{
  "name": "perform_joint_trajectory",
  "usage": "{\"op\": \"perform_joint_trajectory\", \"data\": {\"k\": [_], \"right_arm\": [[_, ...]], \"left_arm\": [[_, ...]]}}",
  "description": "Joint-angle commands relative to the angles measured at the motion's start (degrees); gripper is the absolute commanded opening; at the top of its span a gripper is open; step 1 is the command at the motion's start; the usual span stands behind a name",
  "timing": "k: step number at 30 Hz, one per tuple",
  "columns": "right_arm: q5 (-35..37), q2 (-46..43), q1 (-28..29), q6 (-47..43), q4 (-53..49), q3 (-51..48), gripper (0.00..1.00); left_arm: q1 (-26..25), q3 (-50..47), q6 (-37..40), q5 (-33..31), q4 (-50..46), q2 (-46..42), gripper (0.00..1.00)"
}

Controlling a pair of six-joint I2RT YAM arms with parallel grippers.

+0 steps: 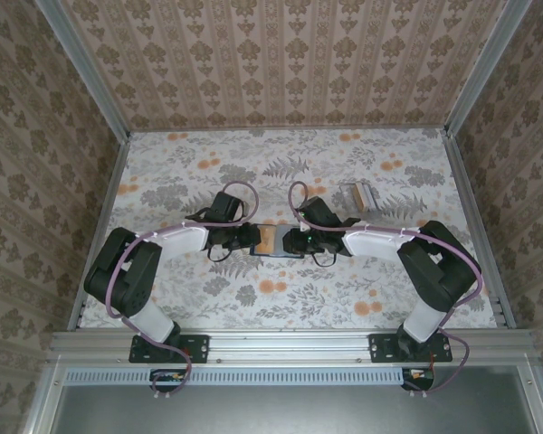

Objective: Put the credit cards into the card holder

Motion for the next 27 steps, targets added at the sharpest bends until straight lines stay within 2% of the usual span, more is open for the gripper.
{"op": "perform_joint_trajectory", "data": {"k": [1, 18, 27], "right_arm": [[-3.16, -0.48, 0.15, 0.72, 5.39, -0.91, 0.26], [-7.34, 4.82, -0.12, 6.02, 12.46, 0.70, 0.29], [-9.06, 6.72, -0.12, 7.67, 14.74, 1.90, 0.47]], "left_arm": [[-0.07, -0.21, 1.00, 0.77, -0.01, 0.47, 0.32], [2.56, -2.05, -0.35, 4.03, 3.30, 0.16, 0.32], [4.64, -3.97, -1.54, 6.13, 5.95, -0.12, 0.32]]}}
